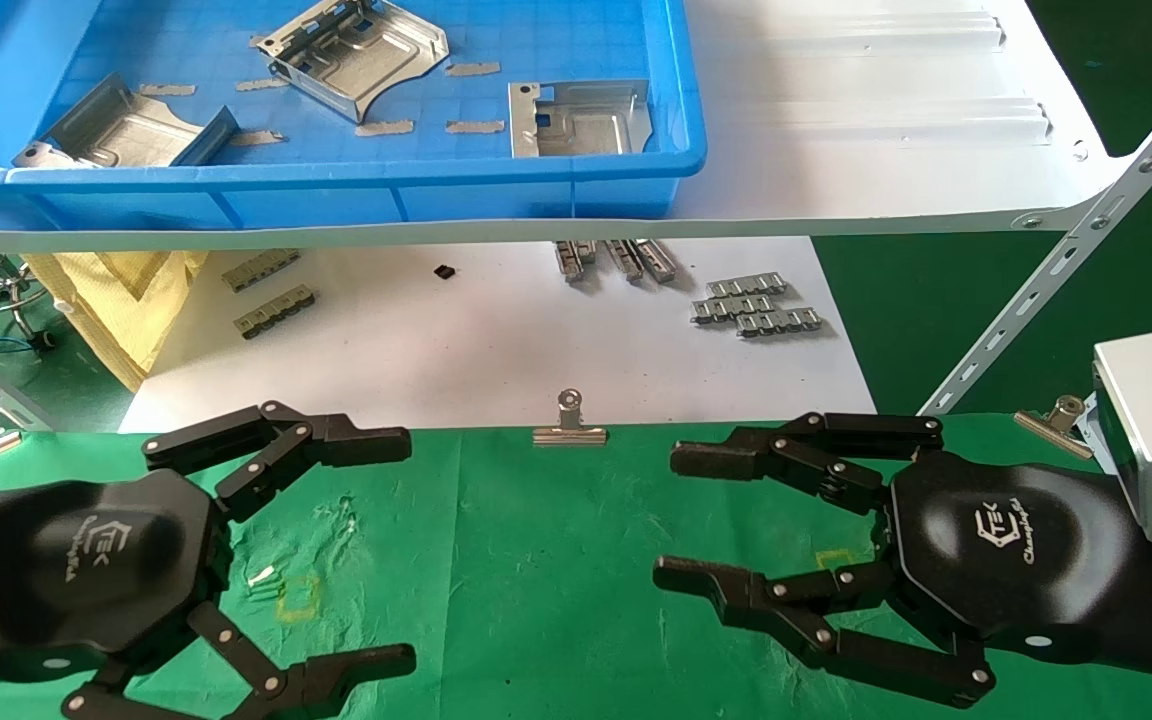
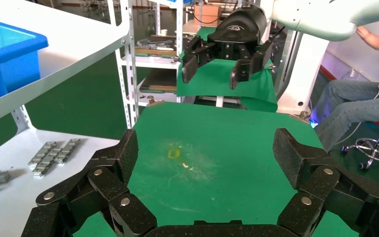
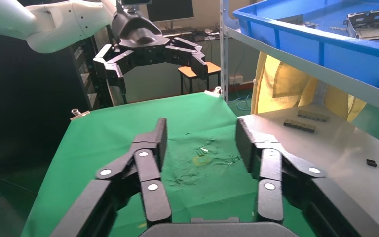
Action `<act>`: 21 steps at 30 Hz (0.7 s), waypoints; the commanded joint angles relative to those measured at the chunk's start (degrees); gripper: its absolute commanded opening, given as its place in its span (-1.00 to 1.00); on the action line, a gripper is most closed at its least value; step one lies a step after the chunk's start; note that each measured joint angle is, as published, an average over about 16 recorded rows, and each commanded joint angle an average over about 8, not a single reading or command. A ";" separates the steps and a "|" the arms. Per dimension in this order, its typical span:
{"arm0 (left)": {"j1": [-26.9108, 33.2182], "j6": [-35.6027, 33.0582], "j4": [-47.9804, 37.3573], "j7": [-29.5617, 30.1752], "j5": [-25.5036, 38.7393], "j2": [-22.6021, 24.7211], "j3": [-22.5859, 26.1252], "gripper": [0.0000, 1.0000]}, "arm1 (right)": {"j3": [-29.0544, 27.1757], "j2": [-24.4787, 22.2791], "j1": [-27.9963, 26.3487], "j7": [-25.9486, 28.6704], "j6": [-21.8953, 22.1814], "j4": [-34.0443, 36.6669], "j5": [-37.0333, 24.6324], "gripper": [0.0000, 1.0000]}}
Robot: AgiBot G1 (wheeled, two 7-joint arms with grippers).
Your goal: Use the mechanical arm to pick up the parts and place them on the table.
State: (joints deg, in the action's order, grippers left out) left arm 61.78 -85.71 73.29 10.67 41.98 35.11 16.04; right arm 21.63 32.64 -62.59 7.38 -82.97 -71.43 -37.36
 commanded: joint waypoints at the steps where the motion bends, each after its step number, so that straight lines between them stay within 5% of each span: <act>1: 0.00 0.00 0.00 0.00 0.00 0.00 0.00 1.00 | 0.00 0.00 0.00 0.00 0.00 0.00 0.00 -1.00; 15: 0.41 0.18 0.02 -0.11 0.23 0.13 -0.01 1.00 | 0.00 0.00 0.00 0.00 0.00 0.00 0.00 -1.00; 21: 5.08 1.38 -1.41 -0.33 2.53 1.23 0.19 1.00 | 0.00 0.00 0.00 0.00 0.00 0.00 0.00 -1.00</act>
State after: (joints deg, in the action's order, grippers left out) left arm 68.38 -84.41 70.37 10.61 45.04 36.95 16.58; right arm 21.64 32.64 -62.59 7.38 -82.97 -71.43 -37.36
